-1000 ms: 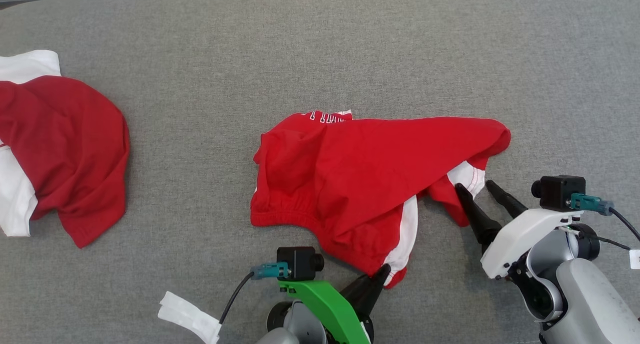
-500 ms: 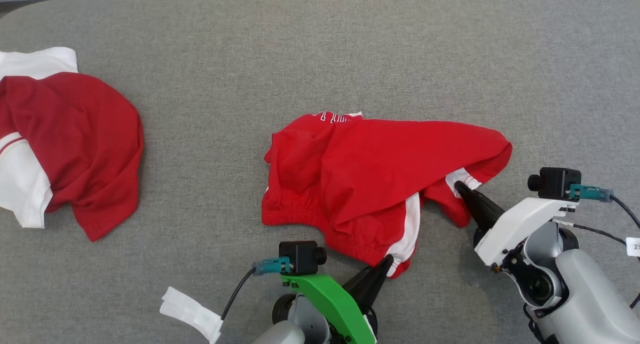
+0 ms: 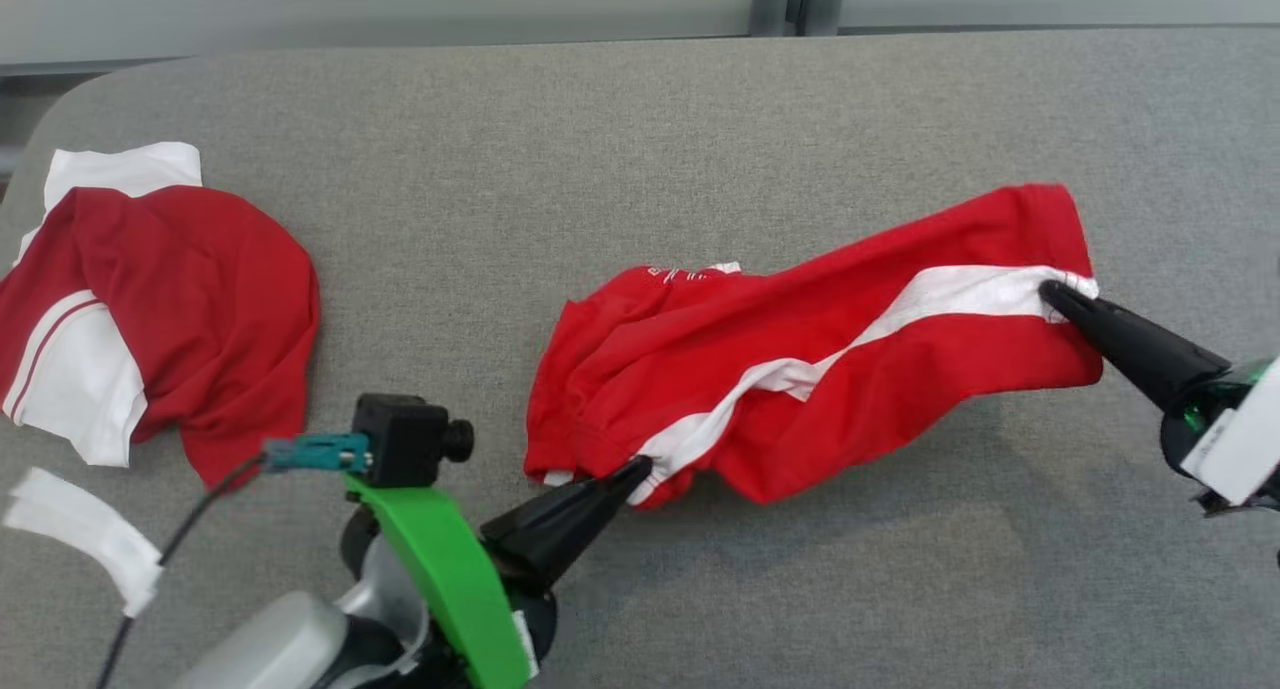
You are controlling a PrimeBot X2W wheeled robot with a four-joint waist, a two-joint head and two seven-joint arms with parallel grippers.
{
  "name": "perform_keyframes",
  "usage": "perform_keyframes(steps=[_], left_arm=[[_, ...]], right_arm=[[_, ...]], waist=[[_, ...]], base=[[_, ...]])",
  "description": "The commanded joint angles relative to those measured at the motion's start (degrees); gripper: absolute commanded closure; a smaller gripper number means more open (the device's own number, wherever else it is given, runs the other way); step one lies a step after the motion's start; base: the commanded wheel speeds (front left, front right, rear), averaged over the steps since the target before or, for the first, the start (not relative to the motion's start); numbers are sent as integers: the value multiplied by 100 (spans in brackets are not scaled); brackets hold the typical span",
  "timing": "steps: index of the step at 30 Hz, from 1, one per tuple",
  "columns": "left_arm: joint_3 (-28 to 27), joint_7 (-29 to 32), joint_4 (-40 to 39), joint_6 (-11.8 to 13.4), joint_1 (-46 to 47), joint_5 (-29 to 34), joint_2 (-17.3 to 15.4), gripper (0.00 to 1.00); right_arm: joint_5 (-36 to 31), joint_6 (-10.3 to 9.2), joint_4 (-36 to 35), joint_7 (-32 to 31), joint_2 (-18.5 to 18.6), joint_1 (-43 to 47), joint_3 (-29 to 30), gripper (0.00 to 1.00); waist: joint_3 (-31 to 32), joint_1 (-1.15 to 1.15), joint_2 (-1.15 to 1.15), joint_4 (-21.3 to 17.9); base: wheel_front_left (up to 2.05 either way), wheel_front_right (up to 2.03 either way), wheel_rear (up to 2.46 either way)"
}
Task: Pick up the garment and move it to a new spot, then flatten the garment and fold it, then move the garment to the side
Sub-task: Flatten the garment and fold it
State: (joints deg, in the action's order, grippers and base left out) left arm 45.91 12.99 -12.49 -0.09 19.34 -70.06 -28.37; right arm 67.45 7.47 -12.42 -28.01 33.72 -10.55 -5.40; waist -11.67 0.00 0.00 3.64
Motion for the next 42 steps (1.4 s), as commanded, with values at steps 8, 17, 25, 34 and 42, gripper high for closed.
perform_keyframes(steps=[8, 17, 25, 34, 42], left_arm=[[-866, 1114, -1973, 347, 127, -1202, -1618, 100], [-1728, 2286, -2203, 693, 1359, -2302, -2381, 100], [-1854, 2998, -1207, 1012, 3081, -2096, -2250, 100], [-1343, 2743, 1103, 923, 5944, -362, -1069, 100], [-1160, 464, 3434, -91, 7653, 1234, 228, 100]], right_arm=[[1348, 4, -1155, -526, 291, 394, 962, 100], [2324, 4, -1763, -791, 513, 14, 1645, 100], [1264, 3, -1071, -432, 567, -1184, 1351, 100], [-708, 3, 846, 460, -845, -5089, 98, 100], [-2450, 4, 2912, 2492, -2154, -7701, -210, 100]], waist=[[252, 0, 0, -260], [7, 0, 0, -556], [-1225, 0, 0, -726], [-2602, 0, 0, -804], [-3218, 0, 0, -861]], base=[[0, 0, 0], [0, 0, 0], [0, 0, 0], [0, 0, 0], [0, 0, 0]])
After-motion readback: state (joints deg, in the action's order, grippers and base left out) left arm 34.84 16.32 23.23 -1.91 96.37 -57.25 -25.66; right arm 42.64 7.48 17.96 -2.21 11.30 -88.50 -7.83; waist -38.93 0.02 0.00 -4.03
